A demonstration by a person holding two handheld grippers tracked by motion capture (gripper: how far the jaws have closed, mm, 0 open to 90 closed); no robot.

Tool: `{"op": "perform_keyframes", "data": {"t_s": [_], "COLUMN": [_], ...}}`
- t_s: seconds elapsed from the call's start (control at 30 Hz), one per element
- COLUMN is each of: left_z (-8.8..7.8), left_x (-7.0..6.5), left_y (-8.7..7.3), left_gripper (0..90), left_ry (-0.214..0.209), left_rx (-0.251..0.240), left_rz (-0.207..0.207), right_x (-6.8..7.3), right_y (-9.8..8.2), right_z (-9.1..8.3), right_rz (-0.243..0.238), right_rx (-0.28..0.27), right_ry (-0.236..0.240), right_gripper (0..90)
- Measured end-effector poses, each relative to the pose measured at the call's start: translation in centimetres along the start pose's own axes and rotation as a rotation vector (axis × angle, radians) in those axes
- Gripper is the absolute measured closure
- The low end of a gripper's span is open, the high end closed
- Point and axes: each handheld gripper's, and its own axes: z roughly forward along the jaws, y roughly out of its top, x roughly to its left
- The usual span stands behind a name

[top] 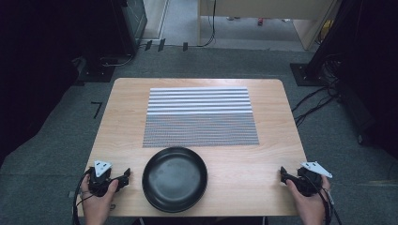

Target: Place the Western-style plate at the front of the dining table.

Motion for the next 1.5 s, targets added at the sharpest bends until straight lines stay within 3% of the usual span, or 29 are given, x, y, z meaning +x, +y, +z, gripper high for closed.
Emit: {"op": "perform_keyframes", "data": {"t_s": [0.2,0.27,0.43,0.53,0.6,0.73,0.9,1.03,1.13,1.5], "left_z": [-0.4,-0.9,-1.9,-2.9,-3.2,-3.7,-4.6,-4.8,-5.0,-5.4], "left_x": [0.3,0.9,1.0,1.1,0.9,0.4,-0.4,-1.0,-1.7,-2.3], "left_y": [-0.1,0.0,0.3,0.6,0.7,0.8,0.9,1.0,1.3,1.6], "left_gripper": [14.1,14.1,14.2,14.2,14.2,14.2,14.2,14.2,14.2,14.1], "left_ry": [0.015,-0.005,-0.004,-0.066,-0.086,-0.097,-0.121,-0.13,-0.126,-0.174], "left_rx": [0.014,-0.014,-0.059,-0.094,-0.099,-0.108,-0.131,-0.141,-0.138,-0.148], "left_rz": [-0.018,-0.073,-0.104,-0.154,-0.165,-0.164,-0.164,-0.16,-0.131,-0.15], "right_x": [-0.1,0.0,0.5,0.9,1.2,1.7,3.2,4.2,5.4,8.7], "right_y": [0.0,0.2,0.3,0.4,0.5,0.6,1.0,1.2,1.5,2.4], "right_z": [-0.1,-0.2,-0.9,-1.3,-1.6,-1.9,-2.7,-3.1,-3.2,-3.5], "right_rz": [0.017,0.033,0.026,0.033,0.028,0.035,0.058,0.047,0.025,-0.012], "right_rx": [0.001,0.005,-0.035,-0.049,-0.062,-0.081,-0.112,-0.126,-0.134,-0.142], "right_ry": [0.013,0.018,-0.018,-0.014,-0.015,-0.006,0.051,0.07,0.08,0.137], "right_gripper": [14.4,14.7,17.6,18.6,19.5,20.0,21.7,23.2,23.9,25.9]}}
